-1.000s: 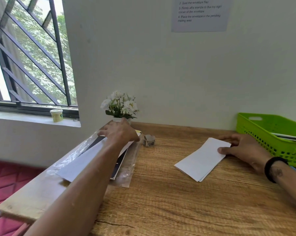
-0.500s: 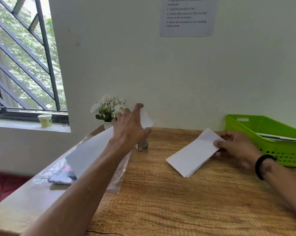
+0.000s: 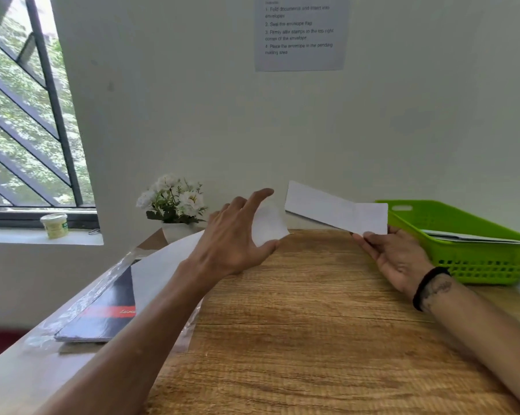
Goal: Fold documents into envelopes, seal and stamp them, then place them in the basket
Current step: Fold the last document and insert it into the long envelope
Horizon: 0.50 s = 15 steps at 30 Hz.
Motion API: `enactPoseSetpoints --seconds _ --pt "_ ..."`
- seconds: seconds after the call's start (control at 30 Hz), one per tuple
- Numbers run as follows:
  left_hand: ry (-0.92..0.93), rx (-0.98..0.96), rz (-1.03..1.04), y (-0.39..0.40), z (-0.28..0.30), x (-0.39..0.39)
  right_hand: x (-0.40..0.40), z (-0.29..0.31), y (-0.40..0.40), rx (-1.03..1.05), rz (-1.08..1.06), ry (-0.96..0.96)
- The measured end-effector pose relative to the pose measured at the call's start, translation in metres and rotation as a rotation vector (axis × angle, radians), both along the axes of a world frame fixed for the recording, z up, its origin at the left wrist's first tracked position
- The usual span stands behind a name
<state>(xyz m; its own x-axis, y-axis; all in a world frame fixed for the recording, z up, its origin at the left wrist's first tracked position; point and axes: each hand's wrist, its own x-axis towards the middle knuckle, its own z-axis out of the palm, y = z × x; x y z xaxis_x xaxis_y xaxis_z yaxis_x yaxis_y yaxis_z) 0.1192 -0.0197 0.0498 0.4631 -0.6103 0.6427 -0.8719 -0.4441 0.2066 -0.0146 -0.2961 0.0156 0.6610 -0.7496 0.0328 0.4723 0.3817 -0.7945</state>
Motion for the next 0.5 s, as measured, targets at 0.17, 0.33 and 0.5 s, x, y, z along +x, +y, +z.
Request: enactPoseSetpoints --seconds 0.17,0.33,0.5 --pt "-0.021 -0.027 -0.063 -0.003 -0.003 0.000 -0.004 0.000 0.006 -0.048 -0.037 0.055" --pt "-0.016 -0.013 -0.060 -0.003 -0.008 0.005 -0.007 0.001 0.009 -0.082 -0.037 0.074" --pt "0.001 0.029 -0.039 -0.001 -0.016 0.011 -0.008 0.001 0.010 -0.134 -0.026 0.096"
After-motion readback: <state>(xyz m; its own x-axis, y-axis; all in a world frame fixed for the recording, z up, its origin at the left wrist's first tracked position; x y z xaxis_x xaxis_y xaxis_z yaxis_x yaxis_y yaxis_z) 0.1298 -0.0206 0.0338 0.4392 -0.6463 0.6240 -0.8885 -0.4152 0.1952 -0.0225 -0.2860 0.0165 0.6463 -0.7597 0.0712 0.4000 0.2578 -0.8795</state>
